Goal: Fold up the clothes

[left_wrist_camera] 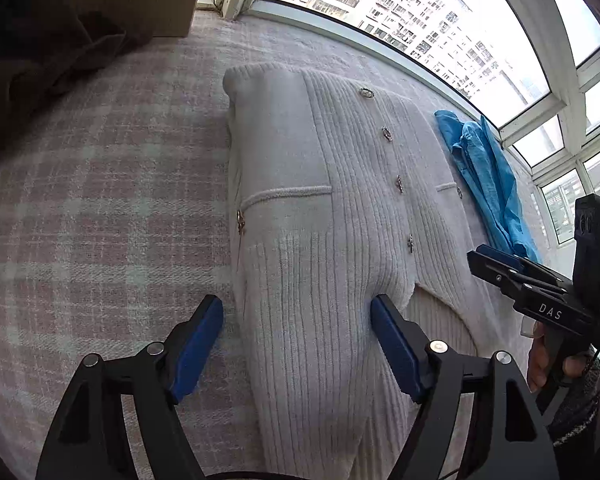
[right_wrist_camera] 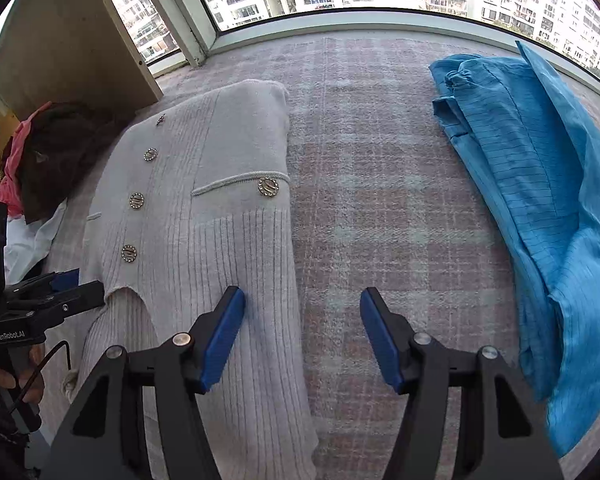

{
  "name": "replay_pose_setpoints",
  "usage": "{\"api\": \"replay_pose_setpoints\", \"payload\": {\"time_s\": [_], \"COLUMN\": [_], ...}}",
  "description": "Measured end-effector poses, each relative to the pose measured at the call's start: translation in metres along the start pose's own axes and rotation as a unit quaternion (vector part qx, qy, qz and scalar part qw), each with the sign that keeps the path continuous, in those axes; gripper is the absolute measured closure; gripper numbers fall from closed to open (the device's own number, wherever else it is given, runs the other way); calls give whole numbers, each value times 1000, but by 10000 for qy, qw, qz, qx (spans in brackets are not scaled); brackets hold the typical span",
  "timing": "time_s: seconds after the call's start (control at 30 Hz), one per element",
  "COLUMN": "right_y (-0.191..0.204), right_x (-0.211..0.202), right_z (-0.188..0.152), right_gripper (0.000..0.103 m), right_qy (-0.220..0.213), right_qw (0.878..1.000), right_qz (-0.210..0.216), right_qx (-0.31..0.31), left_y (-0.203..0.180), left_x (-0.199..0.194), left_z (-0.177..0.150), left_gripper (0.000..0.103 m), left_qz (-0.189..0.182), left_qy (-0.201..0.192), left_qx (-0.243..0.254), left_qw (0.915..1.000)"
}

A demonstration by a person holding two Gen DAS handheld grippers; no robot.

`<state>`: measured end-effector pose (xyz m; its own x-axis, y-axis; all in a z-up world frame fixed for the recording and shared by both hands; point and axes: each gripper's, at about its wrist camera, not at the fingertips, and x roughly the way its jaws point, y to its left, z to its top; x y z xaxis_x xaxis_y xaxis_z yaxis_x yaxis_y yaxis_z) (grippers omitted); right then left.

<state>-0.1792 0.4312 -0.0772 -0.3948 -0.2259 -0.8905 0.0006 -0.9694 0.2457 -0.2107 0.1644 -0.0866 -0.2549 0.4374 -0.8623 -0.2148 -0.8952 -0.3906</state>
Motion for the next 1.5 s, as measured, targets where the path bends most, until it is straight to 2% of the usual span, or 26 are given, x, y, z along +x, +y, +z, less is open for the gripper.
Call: {"api": "replay_pose_setpoints", "payload": {"time_s": [0.13, 0.37, 0.47, 0.53, 0.57, 0.6, 0.63, 0.73, 0.8, 0.93, 1.17, 1.3, 1.5], "right_y": [-10, 4, 14, 17, 19, 21, 23, 19, 16, 21, 29, 28, 15], "right_x": [3, 4, 7, 9, 10, 12, 13, 15, 15, 5, -36, -74, -134], "right_z": [-3, -6, -6, -5, -5, -5, -5, -3, -3, -6, 0, -11, -36], "right_gripper": [37, 36, 36, 40, 52, 57, 58, 68, 74, 78, 79, 79, 79], "right_qy": [19, 187, 248, 275, 310, 361, 390, 509, 530, 315, -231, -493, -829], "right_qw": [9987, 9954, 9937, 9925, 9913, 9900, 9892, 9872, 9862, 9849, 9778, 9765, 9773], "right_qz": [466, 826, 885, 998, 1101, 1207, 1257, 1448, 1556, 1704, 2067, 2060, 1844], "right_qx": [200, -439, -639, -652, -649, -642, -648, -422, -203, -11, 261, 407, 633], "left_y": [-11, -28, -32, -30, -28, -27, -26, -27, -28, -28, -39, -48, -81], "left_x": [6, 12, 14, 13, 12, 12, 14, 15, 16, 14, -23, -61, -90], "left_z": [-2, -8, -10, -3, -1, 0, 1, 1, 1, 1, 10, 9, 3], "left_gripper": [30, 30, 40, 47, 50, 55, 57, 59, 66, 72, 75, 75, 75], "left_qz": [-214, -152, -143, -197, -227, -276, -347, -399, -426, -681, -897, -958, -1451], "left_qy": [153, 99, 135, 120, 111, 102, 104, 63, 33, -51, -436, -702, -655], "left_qx": [114, 470, 603, 613, 612, 582, 554, 550, 588, 596, 769, 1065, 1437], "left_qw": [9996, 9987, 9980, 9979, 9978, 9979, 9978, 9977, 9974, 9959, 9920, 9872, 9767]}}
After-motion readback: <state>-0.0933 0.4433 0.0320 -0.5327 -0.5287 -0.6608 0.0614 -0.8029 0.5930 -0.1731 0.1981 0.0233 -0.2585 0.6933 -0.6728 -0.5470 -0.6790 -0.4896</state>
